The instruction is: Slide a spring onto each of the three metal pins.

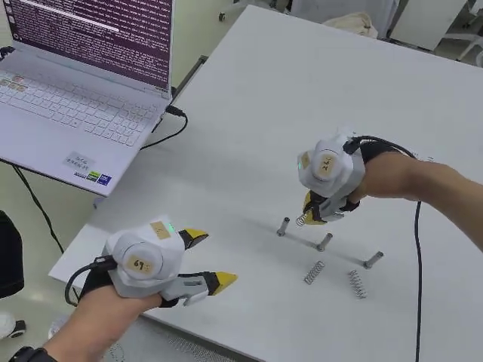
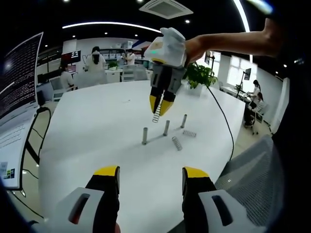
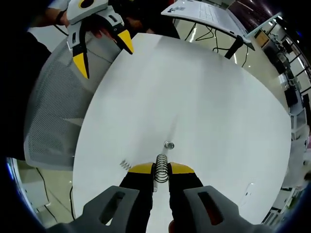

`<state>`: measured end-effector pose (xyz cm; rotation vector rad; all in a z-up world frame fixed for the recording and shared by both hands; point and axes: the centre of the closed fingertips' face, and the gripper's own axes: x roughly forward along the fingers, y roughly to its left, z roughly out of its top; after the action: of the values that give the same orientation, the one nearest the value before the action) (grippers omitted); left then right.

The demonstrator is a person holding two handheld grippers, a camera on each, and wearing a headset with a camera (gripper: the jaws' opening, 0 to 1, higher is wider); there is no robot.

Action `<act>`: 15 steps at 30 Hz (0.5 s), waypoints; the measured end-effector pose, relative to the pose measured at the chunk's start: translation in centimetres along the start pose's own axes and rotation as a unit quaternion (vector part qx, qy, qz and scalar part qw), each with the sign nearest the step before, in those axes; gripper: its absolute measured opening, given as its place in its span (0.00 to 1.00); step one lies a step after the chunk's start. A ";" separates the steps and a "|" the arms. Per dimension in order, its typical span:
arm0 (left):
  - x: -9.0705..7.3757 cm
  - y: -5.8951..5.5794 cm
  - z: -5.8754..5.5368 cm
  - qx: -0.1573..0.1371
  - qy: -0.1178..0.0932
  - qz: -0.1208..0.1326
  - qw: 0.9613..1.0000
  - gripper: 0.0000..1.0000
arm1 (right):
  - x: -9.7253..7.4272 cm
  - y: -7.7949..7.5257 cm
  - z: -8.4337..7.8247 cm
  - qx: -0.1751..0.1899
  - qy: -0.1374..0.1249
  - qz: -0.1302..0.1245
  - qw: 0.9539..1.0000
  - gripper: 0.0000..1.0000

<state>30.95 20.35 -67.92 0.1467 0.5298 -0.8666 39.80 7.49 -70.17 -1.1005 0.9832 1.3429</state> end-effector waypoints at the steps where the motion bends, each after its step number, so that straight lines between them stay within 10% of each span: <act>1: 0.0 0.0 0.0 -0.001 0.000 0.000 1.000 0.46 | 0.1 -0.1 0.0 -0.001 0.000 0.000 1.000 0.08; 15: -0.4 0.6 -0.2 -0.009 0.000 0.007 1.000 0.46 | 1.1 -0.9 0.8 -0.027 0.018 0.008 0.999 0.08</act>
<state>31.10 21.11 -67.96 0.1342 0.5349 -0.8473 40.65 8.56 -71.05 -1.1617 0.9890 1.3740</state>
